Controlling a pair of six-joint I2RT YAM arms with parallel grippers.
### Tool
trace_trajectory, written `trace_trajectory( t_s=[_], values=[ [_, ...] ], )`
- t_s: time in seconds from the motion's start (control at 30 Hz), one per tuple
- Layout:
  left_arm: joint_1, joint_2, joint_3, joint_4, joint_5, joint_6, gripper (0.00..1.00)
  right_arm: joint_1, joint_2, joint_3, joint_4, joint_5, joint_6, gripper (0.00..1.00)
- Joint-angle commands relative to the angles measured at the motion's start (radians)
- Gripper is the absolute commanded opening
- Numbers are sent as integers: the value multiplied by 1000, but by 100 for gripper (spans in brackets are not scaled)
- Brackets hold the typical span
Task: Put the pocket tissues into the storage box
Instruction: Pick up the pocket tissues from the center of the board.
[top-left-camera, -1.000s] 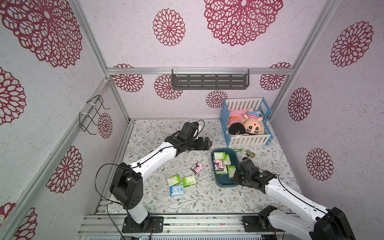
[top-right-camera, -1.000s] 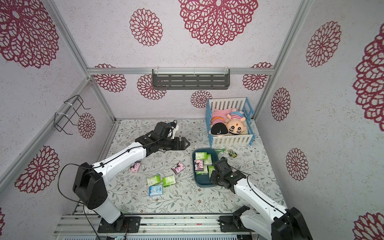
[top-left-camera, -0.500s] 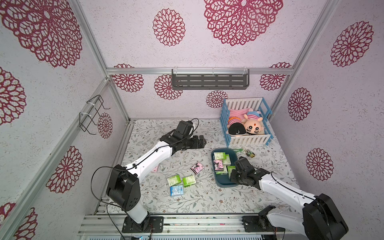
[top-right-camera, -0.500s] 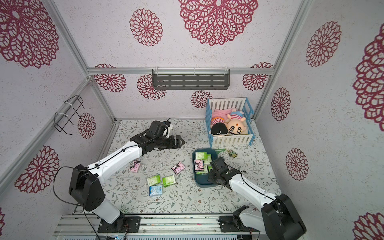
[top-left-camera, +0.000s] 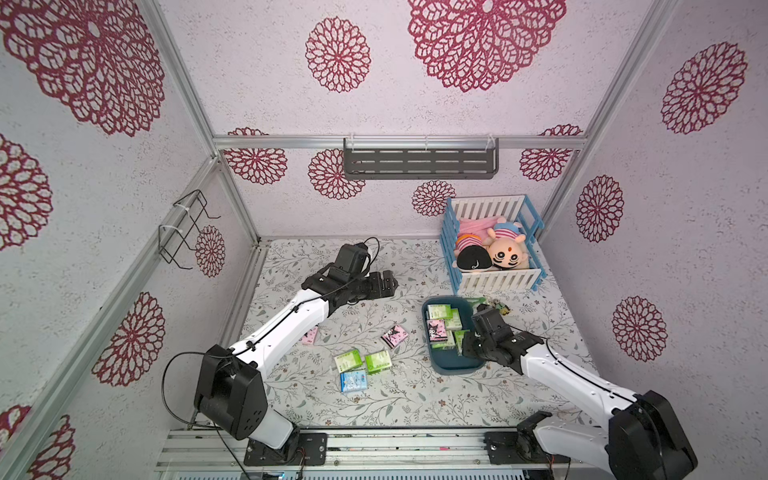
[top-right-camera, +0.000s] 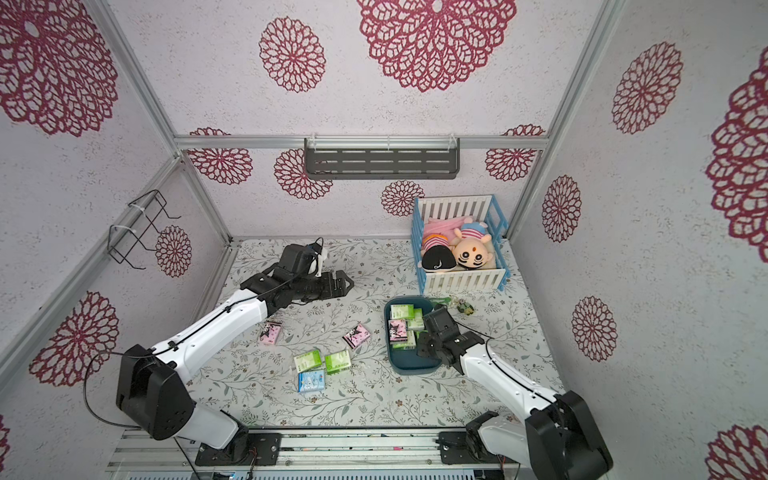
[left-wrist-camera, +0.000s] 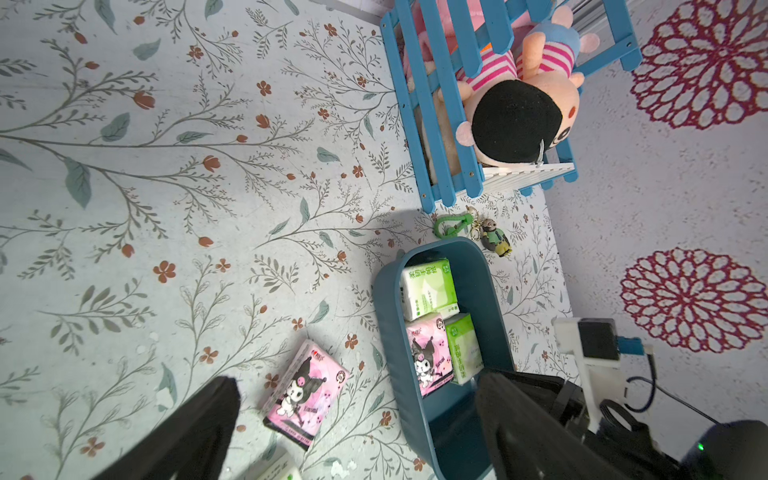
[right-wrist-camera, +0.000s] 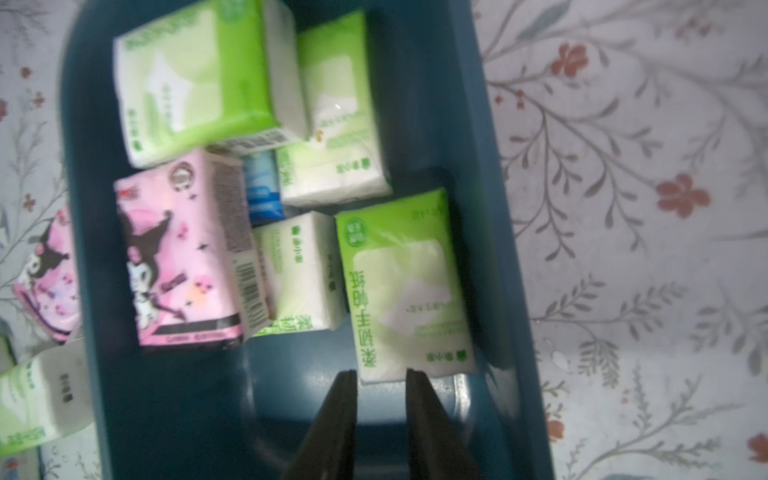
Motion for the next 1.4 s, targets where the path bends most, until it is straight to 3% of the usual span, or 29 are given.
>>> trace_trajectory(
  t_s=[0.0, 0.1, 0.23, 0.4, 0.53, 0.7, 0.87, 1.37],
  values=[
    [44, -65, -18, -17, -32, 1, 97, -2, -90, 48, -12, -2, -27, 35],
    [113, -137, -69, -24, -41, -7, 97, 26, -129, 84, -4, -5, -33, 51],
    [263, -247, -159, -42, -45, -38, 97, 179, -86, 137, 191, 32, -8, 54],
    [453, -375, -230, -136, -76, -18, 97, 317, 251, 339, 369, -31, -35, 65],
    [572, -417, -319, -152, -10, -51, 97, 375, 528, 543, 461, -157, -41, 68],
    [630, -465, -364, -156, -18, -56, 97, 457, 822, 816, 439, -186, -43, 70],
    [712, -418, -333, -163, 78, -59, 97, 537, 1067, 1089, 349, -217, -35, 72],
    [738, -432, -313, -218, 88, 8, 97, 593, 1399, 1553, 134, -192, 1, 69]
  ],
)
